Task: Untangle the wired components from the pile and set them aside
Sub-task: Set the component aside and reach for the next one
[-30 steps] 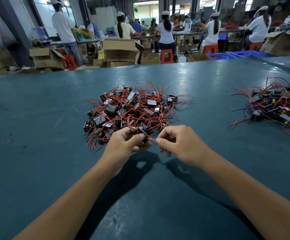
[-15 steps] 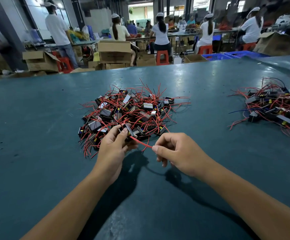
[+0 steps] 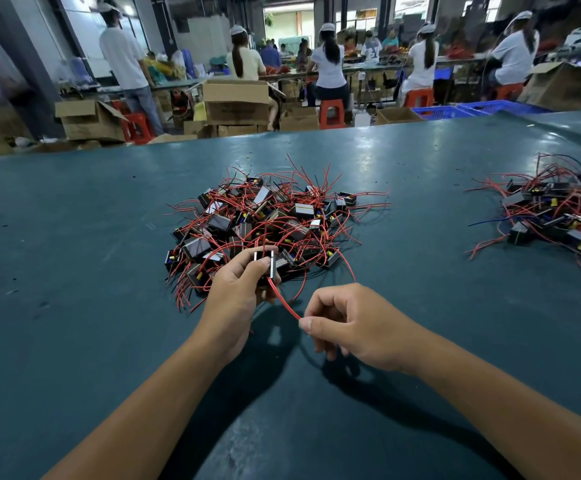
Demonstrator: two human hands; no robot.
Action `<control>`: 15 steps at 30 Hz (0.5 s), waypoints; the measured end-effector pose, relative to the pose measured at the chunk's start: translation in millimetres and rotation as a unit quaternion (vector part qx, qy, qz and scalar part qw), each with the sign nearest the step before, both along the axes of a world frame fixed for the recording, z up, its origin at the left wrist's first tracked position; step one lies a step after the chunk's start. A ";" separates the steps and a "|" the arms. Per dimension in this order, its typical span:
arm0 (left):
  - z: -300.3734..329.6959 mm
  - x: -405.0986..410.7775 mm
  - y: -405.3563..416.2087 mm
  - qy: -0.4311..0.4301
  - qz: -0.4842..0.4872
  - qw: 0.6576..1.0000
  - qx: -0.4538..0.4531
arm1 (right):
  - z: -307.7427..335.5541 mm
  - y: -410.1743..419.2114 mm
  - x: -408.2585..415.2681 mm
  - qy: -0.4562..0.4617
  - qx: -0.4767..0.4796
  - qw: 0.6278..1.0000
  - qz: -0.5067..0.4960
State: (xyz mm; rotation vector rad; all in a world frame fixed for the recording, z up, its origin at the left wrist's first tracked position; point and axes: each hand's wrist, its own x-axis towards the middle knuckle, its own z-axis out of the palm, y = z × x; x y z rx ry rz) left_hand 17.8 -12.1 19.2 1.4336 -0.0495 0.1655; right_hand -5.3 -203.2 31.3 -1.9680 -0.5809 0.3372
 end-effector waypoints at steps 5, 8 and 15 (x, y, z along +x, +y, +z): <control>2.8 -1.4 1.5 -0.006 -0.033 0.999 -0.002 | 0.3 0.7 -0.1 -0.012 -0.003 1.000 -0.004; 2.8 1.6 0.6 -0.009 -0.028 1.000 0.012 | 0.3 1.0 1.0 0.000 0.016 1.000 0.006; 2.1 -0.9 -2.4 -0.027 -0.031 0.999 0.032 | -0.8 2.1 -3.5 0.008 0.018 0.998 0.053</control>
